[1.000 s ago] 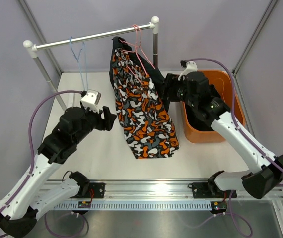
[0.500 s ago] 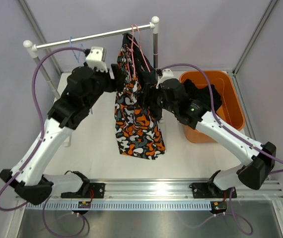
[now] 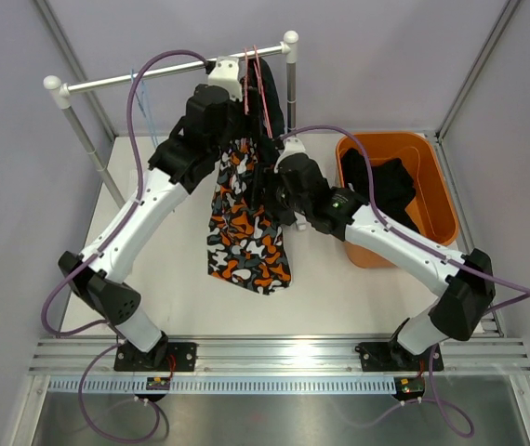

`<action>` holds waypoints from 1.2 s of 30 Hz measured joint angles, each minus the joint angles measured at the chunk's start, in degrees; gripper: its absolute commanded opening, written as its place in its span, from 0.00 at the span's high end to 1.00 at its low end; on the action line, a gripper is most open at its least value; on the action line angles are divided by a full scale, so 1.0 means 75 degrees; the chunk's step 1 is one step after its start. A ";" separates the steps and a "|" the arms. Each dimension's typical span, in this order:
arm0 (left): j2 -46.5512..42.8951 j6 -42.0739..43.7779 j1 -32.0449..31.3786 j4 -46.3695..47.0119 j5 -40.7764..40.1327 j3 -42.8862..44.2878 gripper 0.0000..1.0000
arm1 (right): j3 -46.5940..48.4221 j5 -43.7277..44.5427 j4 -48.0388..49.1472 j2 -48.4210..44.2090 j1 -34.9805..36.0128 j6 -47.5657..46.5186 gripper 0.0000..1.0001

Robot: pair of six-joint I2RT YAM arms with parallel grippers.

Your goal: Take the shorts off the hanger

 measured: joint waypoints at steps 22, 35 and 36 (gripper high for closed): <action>0.1842 0.0440 0.0154 -0.0198 -0.0950 0.2250 0.38 | 0.0000 -0.0003 0.0184 0.0251 0.0137 0.0131 0.28; 0.2148 0.0437 0.0303 -0.0219 -0.0950 0.2489 0.44 | 0.0000 -0.0006 0.0233 0.0254 0.0137 0.0128 0.28; 0.2171 0.0437 0.0303 -0.0219 -0.0950 0.2489 0.45 | 0.0000 -0.0006 0.0233 0.0254 0.0137 0.0128 0.28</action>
